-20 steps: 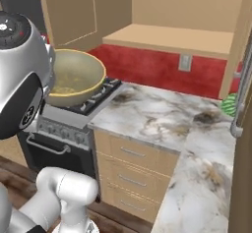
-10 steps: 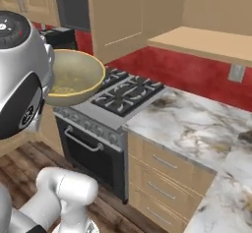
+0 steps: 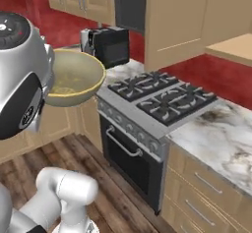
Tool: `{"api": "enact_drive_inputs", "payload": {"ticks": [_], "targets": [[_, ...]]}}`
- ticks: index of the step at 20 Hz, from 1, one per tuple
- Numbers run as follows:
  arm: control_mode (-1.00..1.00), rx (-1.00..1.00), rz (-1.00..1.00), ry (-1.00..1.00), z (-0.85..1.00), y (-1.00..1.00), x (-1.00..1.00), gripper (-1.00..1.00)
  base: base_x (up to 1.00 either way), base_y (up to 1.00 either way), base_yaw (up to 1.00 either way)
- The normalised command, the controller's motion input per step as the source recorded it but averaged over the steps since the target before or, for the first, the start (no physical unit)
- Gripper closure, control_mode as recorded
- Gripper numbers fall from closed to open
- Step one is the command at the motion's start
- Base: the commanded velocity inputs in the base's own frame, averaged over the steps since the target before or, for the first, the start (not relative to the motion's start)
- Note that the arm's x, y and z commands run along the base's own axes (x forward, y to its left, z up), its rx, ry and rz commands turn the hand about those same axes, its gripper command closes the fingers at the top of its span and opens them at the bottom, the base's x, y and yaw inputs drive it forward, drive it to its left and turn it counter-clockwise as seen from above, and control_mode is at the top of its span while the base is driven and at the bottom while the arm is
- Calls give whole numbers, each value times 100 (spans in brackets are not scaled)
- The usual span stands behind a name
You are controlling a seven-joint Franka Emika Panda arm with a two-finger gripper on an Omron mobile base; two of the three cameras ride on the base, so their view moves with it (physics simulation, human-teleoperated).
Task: Move the bowls from the cabinet to the plates on the dining table.
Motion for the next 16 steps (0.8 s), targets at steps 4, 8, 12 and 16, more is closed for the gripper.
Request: {"api": "enact_drive_inputs", "payload": {"ticks": [4,8,12,16], "targets": [[100,0,0,0,0,0,0,100,0,95,38],[100,0,0,0,0,0,0,100,0,100,36],[100,0,0,0,0,0,0,100,0,100,35],[100,0,0,0,0,0,0,100,0,100,34]]}}
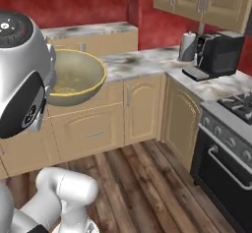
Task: Move the bowls from the cabinet to the plates on the dining table.
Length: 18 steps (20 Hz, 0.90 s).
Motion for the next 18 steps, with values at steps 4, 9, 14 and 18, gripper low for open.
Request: {"api": "enact_drive_inputs", "payload": {"ticks": [4,9,14,18], "targets": [[100,0,0,0,0,0,0,100,0,100,34],[100,0,0,0,0,0,0,100,0,100,41],[100,0,0,0,0,0,0,100,0,100,42],[100,0,0,0,0,0,0,100,4,100,37]]}}
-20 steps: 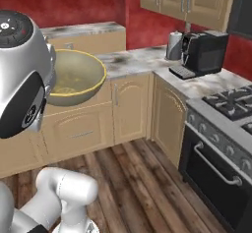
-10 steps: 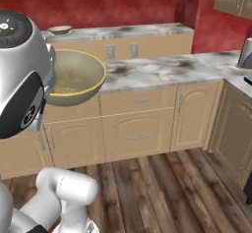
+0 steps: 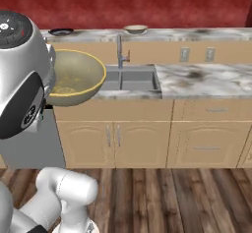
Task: Move the bowls from the cabinet to the plates on the dining table.
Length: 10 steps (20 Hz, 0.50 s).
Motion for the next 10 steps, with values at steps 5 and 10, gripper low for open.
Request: {"api": "enact_drive_inputs", "payload": {"ticks": [5,10], "targets": [[100,0,0,0,0,0,0,100,45,99,19],[100,0,0,0,0,0,0,100,50,92,0]]}}
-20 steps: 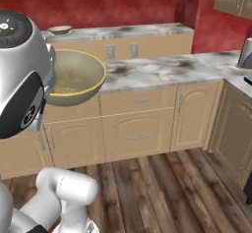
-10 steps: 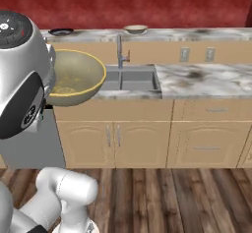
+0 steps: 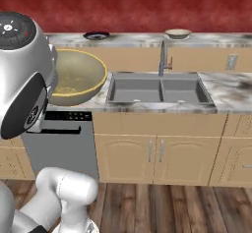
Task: Move the bowls from the cabinet to the plates on the dining table.
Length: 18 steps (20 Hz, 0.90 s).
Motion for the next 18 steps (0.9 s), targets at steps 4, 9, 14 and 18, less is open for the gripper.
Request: {"api": "enact_drive_inputs", "payload": {"ticks": [4,9,14,18], "targets": [[100,0,0,0,0,0,0,100,15,100,0],[100,0,0,0,0,0,0,100,0,100,0],[100,0,0,0,0,0,0,100,1,100,1],[100,0,0,0,0,0,0,100,14,100,3]]}}
